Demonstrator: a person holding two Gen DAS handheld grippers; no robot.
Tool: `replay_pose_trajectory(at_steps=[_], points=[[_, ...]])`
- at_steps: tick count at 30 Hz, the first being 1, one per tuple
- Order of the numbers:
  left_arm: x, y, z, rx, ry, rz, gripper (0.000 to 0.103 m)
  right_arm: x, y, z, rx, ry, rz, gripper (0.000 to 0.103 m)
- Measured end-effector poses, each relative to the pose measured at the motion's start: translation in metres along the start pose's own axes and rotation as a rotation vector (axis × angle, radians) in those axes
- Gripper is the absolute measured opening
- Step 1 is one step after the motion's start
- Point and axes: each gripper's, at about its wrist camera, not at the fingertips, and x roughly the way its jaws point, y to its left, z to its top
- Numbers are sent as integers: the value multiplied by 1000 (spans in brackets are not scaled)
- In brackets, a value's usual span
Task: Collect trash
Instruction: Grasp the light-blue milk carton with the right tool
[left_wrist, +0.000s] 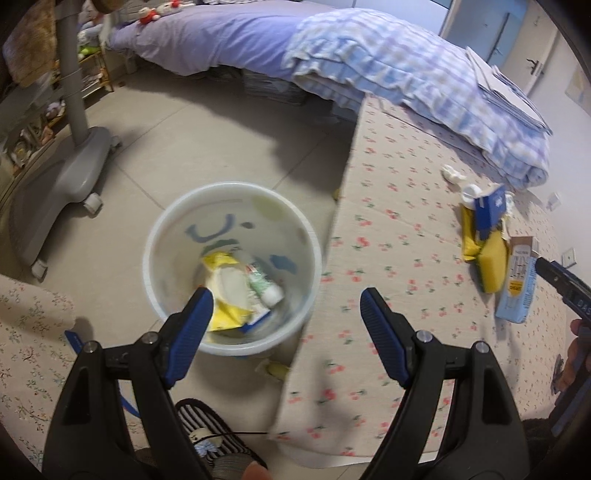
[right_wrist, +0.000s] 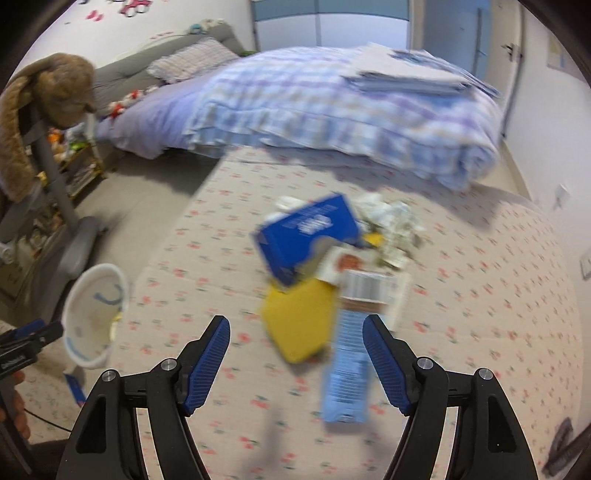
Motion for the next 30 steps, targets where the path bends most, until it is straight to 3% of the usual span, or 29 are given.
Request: replay_pose_trajectory(at_steps=[10, 12, 14, 18, 30], points=[[15, -70, -1, 130, 18, -44, 82, 32, -42, -8, 110, 112, 6, 74], [19, -83, -1, 158, 20, -50, 82, 37, -44, -9, 118, 128, 21, 61], [23, -97, -3, 186, 21, -62, 82, 44, -47, -9, 125, 160, 61, 34], [32, -122, -5, 243, 27, -90, 82, 35, -55, -8, 137, 151, 99, 34], [53, -209, -8, 409, 2, -162, 82, 3, -121, -16, 205, 102, 44, 34]])
